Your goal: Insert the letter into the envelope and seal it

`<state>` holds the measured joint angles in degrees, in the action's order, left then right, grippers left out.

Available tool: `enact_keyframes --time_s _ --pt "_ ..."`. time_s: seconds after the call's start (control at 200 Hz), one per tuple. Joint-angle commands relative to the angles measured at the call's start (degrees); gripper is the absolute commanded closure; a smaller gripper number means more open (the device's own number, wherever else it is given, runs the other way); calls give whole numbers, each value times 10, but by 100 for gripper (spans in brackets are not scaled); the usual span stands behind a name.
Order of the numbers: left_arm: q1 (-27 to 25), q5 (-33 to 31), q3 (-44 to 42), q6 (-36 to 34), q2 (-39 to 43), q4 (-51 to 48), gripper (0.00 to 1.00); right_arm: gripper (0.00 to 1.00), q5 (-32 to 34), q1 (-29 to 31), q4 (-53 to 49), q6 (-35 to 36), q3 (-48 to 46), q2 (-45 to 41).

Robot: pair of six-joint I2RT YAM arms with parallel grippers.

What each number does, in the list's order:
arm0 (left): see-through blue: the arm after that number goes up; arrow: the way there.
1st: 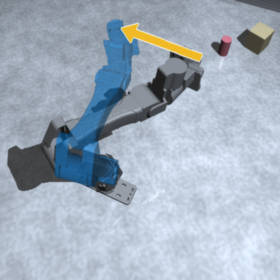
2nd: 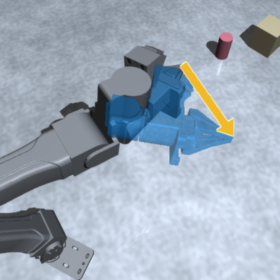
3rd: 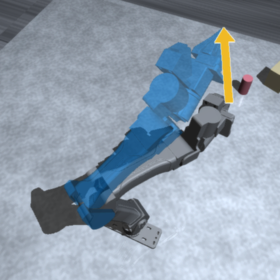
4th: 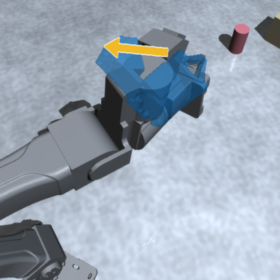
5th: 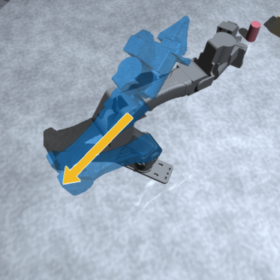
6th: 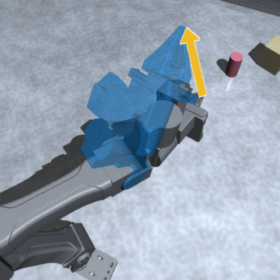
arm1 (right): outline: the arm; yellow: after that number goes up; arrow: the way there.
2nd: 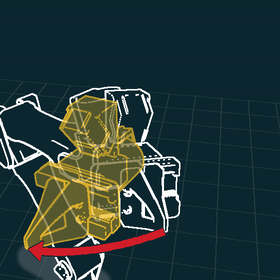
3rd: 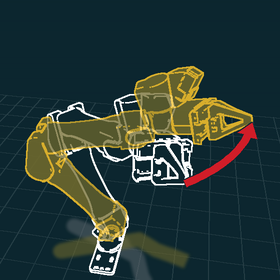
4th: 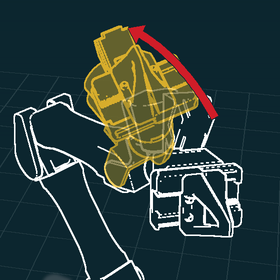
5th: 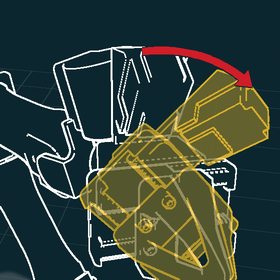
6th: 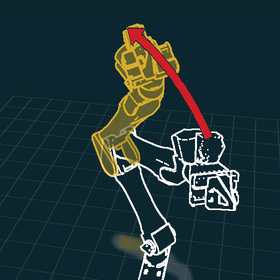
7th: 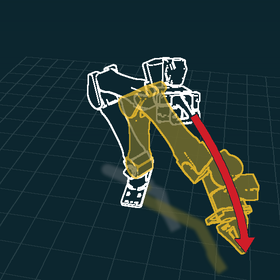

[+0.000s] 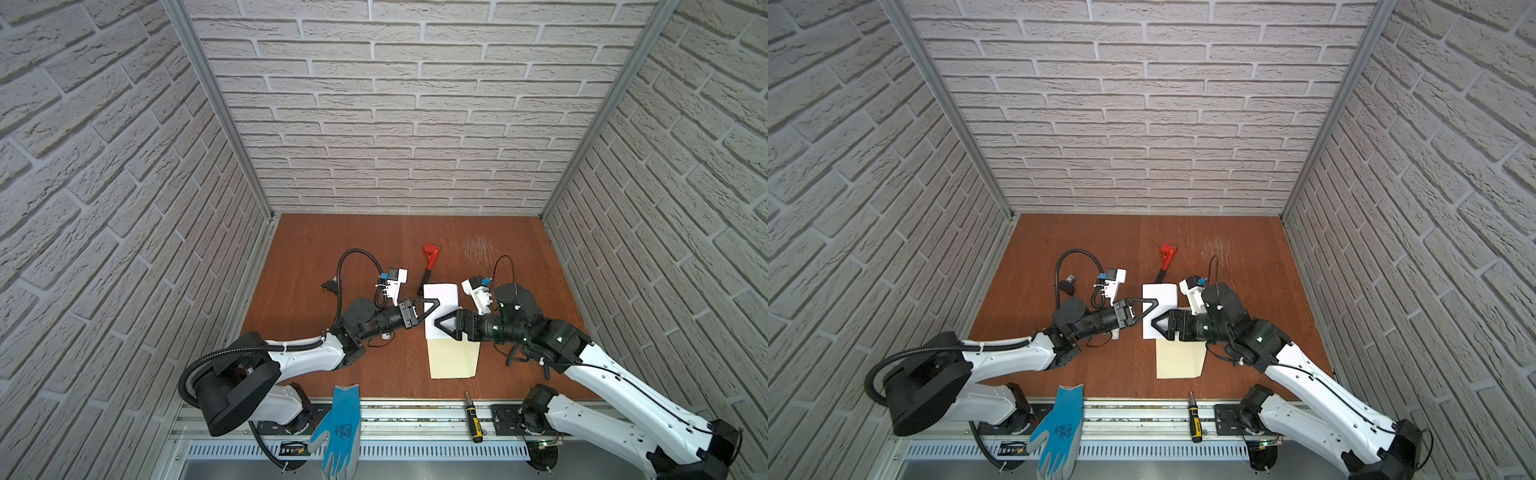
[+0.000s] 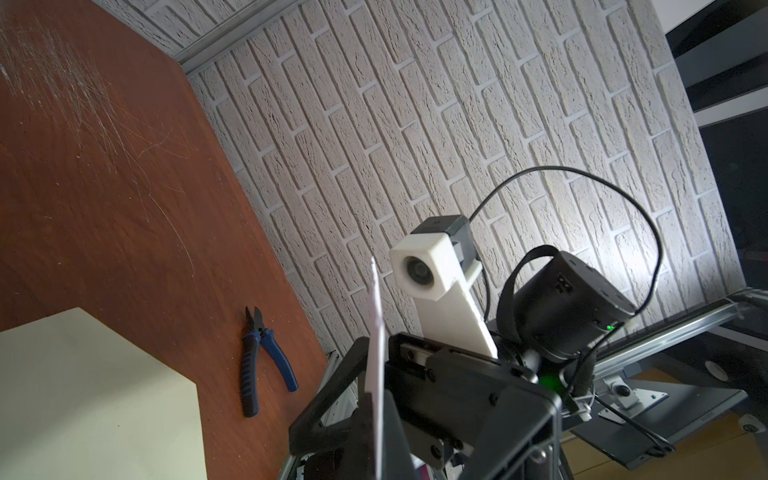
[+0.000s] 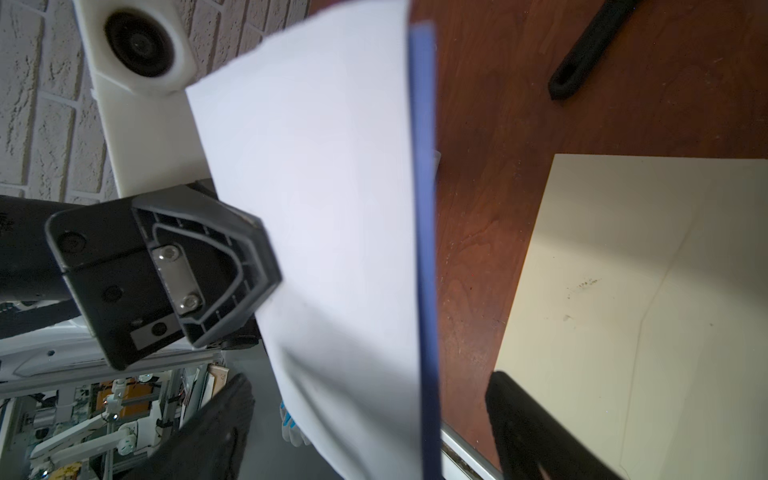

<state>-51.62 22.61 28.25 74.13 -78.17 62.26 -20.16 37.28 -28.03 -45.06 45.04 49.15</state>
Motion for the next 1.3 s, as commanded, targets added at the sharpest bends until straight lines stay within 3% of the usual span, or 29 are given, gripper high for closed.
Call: enact_keyframes --time_s 0.0,0.245,0.57,0.63,0.725,0.79,0.875,0.955,1.005,1.295 --pt "-3 11 15 10 -11 77 100 14 -41 -4 74 1 -5 4" --pt "-2 12 16 9 -15 76 100 29 -49 -11 69 15 -4 -11" --pt "-5 10 21 1 -26 57 100 85 -38 -18 63 2 -11 -17" --pt "-4 10 24 -5 -23 38 84 94 -30 -21 49 3 -8 -16" --pt "-4 2 22 -29 -6 -6 51 94 -3 -26 15 6 -3 -24" --pt "-5 -15 18 -62 24 -67 46 94 40 -34 -42 18 12 -30" --pt "-9 -64 32 -134 81 -232 41 94 122 -40 -139 36 39 -27" --pt "-27 -134 70 -210 118 -420 38 94 197 -43 -207 50 52 -12" --pt "-34 -160 87 -234 120 -486 38 94 213 -45 -224 55 51 0" --pt "-54 -165 123 -240 -25 -540 46 94 242 -52 -204 62 3 94"
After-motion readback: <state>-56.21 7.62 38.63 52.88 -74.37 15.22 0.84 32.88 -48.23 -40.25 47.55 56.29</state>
